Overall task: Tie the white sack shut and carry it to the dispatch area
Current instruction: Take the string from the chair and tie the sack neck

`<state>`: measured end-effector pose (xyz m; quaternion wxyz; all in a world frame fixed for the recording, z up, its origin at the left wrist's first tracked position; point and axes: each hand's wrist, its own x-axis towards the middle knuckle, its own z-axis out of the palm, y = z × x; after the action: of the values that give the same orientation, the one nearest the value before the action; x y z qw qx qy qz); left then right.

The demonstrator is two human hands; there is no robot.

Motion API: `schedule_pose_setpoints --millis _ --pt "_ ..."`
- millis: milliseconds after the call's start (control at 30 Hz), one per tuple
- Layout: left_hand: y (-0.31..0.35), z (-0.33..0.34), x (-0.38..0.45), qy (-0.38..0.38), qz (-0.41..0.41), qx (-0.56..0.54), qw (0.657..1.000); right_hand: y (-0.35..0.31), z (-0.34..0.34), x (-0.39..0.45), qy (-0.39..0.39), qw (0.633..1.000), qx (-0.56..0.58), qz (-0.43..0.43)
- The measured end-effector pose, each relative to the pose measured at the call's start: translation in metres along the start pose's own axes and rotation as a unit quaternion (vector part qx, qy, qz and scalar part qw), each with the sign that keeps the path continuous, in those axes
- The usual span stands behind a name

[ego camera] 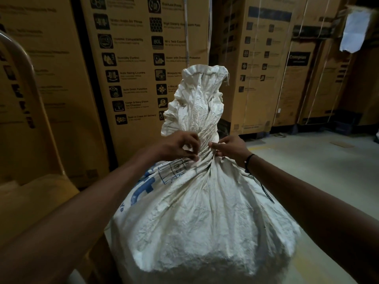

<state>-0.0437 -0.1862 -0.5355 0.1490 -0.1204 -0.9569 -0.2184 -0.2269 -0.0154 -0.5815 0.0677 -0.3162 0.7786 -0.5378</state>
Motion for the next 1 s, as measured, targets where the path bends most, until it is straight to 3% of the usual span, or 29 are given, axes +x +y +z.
schedule_pose_setpoints --millis 200,367,700,867,1000 --pt "0.01 0.032 0.025 0.049 -0.044 -0.081 0.995 -0.001 -0.003 -0.007 0.001 1.0 0.004 0.001" --pt "0.003 0.044 0.042 0.118 -0.072 -0.071 0.988 -0.006 -0.01 -0.007 -0.062 0.967 0.227 0.093" --pt "0.002 0.051 0.059 0.175 -0.208 -0.033 0.962 0.008 -0.032 -0.022 -0.187 0.926 0.316 0.094" --pt "0.0 0.053 0.064 0.162 -0.186 -0.04 0.968 0.026 -0.033 -0.028 -0.189 0.886 0.41 0.107" --pt "0.002 0.055 0.06 0.148 -0.159 -0.008 0.976 0.028 -0.027 -0.031 -0.202 0.878 0.421 0.101"
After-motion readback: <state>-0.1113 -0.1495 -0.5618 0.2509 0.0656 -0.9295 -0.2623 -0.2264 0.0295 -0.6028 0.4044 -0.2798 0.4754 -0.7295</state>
